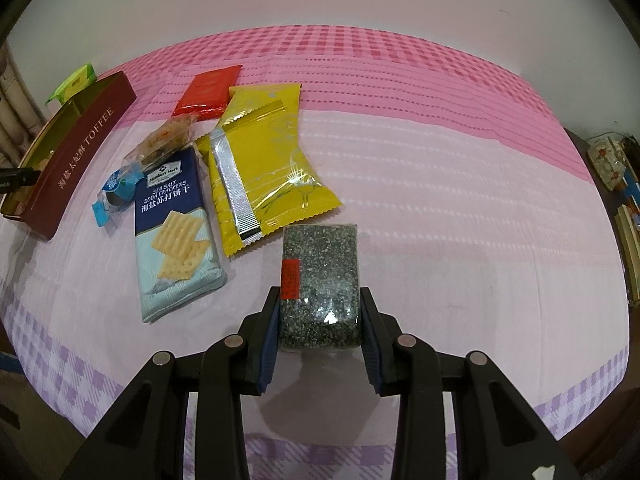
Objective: Organize snacks
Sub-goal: 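Lower the fried dough bag into the tin and open the left tool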
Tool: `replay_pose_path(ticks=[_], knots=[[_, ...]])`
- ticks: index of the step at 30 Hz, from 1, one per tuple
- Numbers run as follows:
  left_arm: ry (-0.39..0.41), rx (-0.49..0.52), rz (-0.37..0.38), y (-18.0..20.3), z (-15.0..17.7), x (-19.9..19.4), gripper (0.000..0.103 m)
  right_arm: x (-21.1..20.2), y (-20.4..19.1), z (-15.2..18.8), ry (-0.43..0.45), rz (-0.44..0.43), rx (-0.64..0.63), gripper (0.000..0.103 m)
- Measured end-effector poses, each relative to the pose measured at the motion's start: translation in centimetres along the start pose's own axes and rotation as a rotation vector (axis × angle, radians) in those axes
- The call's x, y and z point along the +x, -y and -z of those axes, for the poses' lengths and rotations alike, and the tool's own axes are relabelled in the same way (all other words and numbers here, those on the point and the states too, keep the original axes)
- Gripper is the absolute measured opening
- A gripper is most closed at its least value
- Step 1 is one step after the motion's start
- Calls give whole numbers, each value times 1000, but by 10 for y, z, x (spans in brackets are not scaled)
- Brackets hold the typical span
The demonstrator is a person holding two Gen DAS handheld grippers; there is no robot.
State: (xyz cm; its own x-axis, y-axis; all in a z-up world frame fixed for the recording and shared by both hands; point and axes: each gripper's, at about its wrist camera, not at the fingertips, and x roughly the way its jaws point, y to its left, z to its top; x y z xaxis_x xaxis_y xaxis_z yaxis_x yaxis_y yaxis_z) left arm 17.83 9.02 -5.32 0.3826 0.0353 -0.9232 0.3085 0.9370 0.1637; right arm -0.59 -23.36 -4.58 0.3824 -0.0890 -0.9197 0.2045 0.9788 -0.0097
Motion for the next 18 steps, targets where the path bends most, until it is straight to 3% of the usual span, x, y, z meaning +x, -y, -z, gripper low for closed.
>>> replay_pose_path(ticks=[5,10,18], knots=[[-6,-85,42,-11,2,0,41,-3,-1,0,3,-6,23,33],[55,-129,65,-20,9,-16,64,-15,-6,-5,31,-12,43,33],[136,-155,-3,-33,27,-48,67,-43,-39,-20,80,-62,35,33]])
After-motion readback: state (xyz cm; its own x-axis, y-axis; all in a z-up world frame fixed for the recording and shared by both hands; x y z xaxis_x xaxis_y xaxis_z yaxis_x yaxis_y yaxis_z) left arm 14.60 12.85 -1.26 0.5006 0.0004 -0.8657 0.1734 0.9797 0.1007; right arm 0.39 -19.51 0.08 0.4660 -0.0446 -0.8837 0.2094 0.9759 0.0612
